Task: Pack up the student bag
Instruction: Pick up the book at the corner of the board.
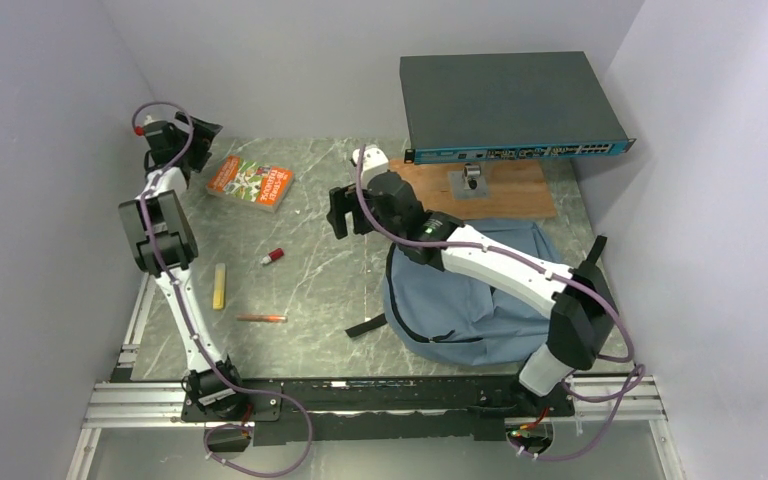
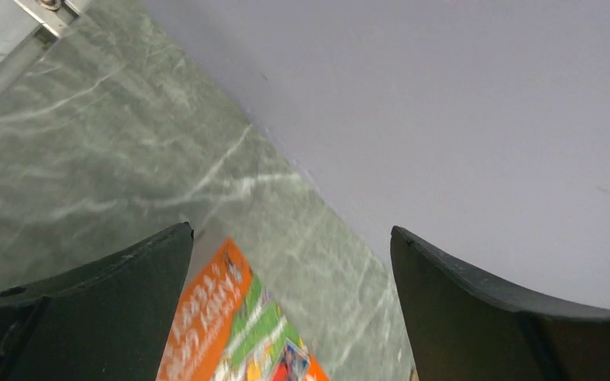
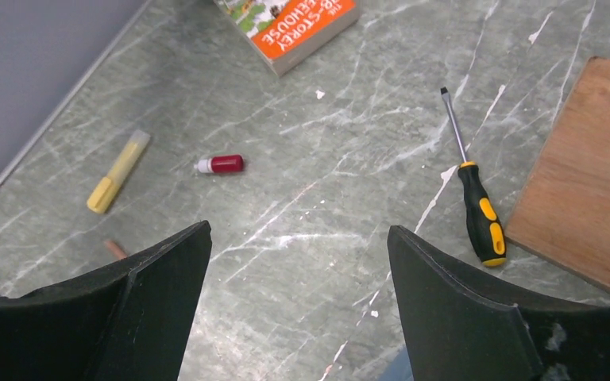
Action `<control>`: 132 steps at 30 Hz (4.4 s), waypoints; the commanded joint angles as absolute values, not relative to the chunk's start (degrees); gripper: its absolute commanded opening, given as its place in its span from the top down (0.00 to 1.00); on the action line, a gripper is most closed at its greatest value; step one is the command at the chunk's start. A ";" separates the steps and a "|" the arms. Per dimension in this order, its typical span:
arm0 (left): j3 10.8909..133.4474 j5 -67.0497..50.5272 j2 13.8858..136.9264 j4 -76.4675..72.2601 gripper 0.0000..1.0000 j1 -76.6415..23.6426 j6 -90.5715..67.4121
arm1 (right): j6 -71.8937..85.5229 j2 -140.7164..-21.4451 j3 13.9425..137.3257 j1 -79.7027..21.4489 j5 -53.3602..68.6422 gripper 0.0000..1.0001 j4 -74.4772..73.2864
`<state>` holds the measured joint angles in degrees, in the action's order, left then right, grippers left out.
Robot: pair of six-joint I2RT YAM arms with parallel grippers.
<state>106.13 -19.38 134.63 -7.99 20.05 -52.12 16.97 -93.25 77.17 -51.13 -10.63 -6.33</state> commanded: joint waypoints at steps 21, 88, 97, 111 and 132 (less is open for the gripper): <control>115.12 -45.06 148.26 -4.02 0.06 11.60 -59.08 | 10.38 -94.52 83.92 -49.30 -9.13 0.15 -16.88; 94.98 -41.72 123.36 36.30 0.48 7.93 -15.84 | 31.34 -143.87 115.67 -48.85 0.65 0.59 -1.95; 94.26 -39.43 119.75 37.22 0.62 5.77 -14.37 | 27.54 -142.87 115.46 -48.69 -1.89 0.52 -4.79; 94.86 -41.63 119.52 38.08 1.00 5.45 -14.21 | 19.23 -142.44 118.27 -48.67 -4.37 0.42 -10.18; 92.59 -45.19 118.16 35.52 1.00 5.36 -24.84 | 3.79 -124.86 99.30 -54.48 -6.56 0.18 -4.09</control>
